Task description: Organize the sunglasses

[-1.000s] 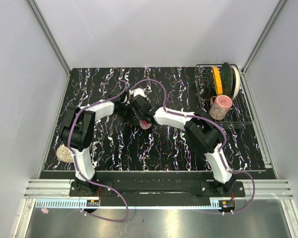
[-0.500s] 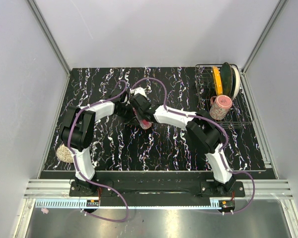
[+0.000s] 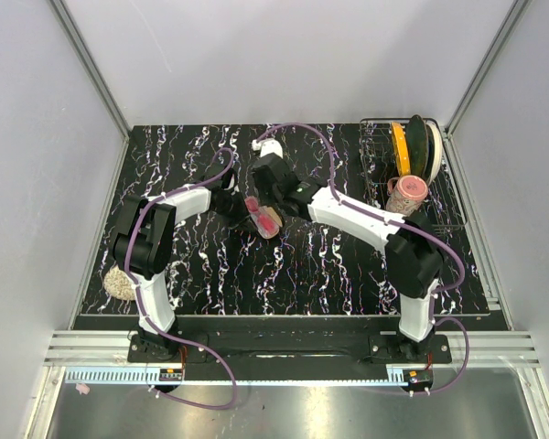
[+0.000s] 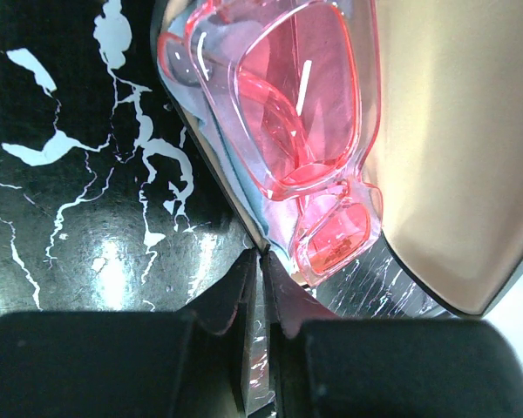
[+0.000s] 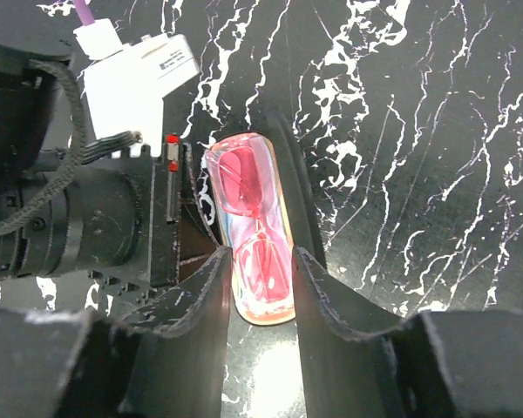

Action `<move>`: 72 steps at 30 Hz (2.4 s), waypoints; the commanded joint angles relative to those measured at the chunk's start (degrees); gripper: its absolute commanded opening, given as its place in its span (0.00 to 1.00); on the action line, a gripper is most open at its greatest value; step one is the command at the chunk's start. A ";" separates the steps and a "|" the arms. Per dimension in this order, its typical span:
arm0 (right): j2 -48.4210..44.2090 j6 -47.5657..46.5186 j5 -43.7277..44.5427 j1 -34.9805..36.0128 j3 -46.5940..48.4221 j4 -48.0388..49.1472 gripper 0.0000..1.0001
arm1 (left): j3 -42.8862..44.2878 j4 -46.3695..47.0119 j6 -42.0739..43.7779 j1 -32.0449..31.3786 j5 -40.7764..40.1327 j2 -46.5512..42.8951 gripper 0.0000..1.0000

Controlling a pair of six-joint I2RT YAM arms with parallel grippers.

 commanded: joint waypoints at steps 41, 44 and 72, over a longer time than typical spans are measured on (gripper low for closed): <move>0.00 5.73 -28.77 -12.47 -5.33 7.47 0.45 | 1.07 1.27 1.05 0.04 -0.90 0.26 0.11; 1.75 5.11 -28.67 -13.53 -4.27 6.59 0.46 | 1.34 1.18 1.05 0.05 -0.81 0.35 0.11; 7.38 3.00 -34.03 -14.67 -1.46 6.50 0.33 | 1.60 0.74 1.31 0.22 -1.07 0.43 0.11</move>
